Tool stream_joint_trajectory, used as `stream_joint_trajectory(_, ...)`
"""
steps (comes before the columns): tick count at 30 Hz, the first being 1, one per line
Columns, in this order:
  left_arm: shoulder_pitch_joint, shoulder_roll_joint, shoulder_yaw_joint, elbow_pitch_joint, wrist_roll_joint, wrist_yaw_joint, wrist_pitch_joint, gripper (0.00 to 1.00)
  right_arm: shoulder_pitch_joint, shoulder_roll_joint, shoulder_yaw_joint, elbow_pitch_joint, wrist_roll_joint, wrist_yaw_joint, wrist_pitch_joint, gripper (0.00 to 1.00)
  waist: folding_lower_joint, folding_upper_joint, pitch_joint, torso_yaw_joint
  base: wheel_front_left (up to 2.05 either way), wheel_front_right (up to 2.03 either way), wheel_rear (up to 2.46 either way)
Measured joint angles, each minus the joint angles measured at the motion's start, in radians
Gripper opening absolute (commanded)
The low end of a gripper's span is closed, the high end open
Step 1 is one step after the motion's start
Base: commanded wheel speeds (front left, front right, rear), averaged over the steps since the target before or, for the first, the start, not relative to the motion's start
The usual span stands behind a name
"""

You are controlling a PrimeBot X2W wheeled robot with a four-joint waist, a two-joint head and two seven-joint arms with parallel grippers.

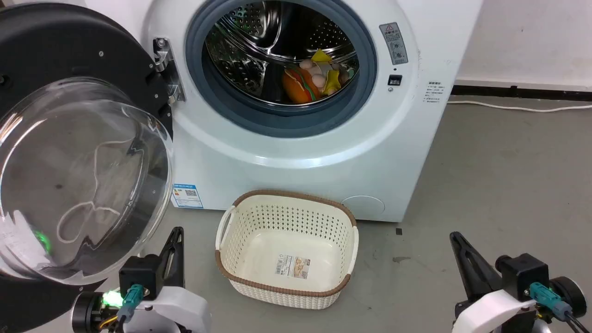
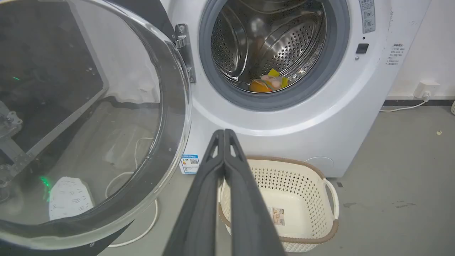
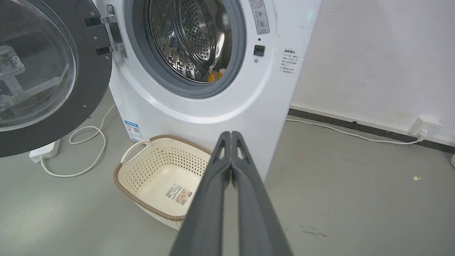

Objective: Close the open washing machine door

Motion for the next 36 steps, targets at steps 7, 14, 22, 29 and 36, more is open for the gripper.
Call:
stream_joint_trajectory(7,0.0,0.0,0.0,0.0,0.0,0.0,0.0,0.0,0.0,0.0,0.0,0.0,0.0,0.0,0.0,0.0,-0.0001,0.0,0.0,0.0,0.0,0.0,0.0)
stream_joint_trajectory(14,0.0,0.0,0.0,0.0,0.0,0.0,0.0,0.0,0.0,0.0,0.0,0.0,0.0,0.0,0.0,0.0,-0.0001,0.0,0.0,0.0,0.0,0.0,0.0)
stream_joint_trajectory(22,0.0,0.0,0.0,0.0,0.0,0.0,0.0,0.0,0.0,0.0,0.0,0.0,0.0,0.0,0.0,0.0,0.0,0.0,0.0,0.0,0.0,0.0,0.0)
stream_joint_trajectory(29,0.0,0.0,0.0,0.0,0.0,0.0,0.0,0.0,0.0,0.0,0.0,0.0,0.0,0.0,0.0,0.0,0.0,0.0,0.0,0.0,0.0,0.0,0.0)
stream_joint_trajectory(36,0.0,0.0,-0.005,0.001,0.0,0.0,0.0,1.0,0.0,0.0,-0.001,0.001,0.002,0.0,-0.001,1.0,0.0,0.0,0.0,0.0,0.0,0.0,0.0)
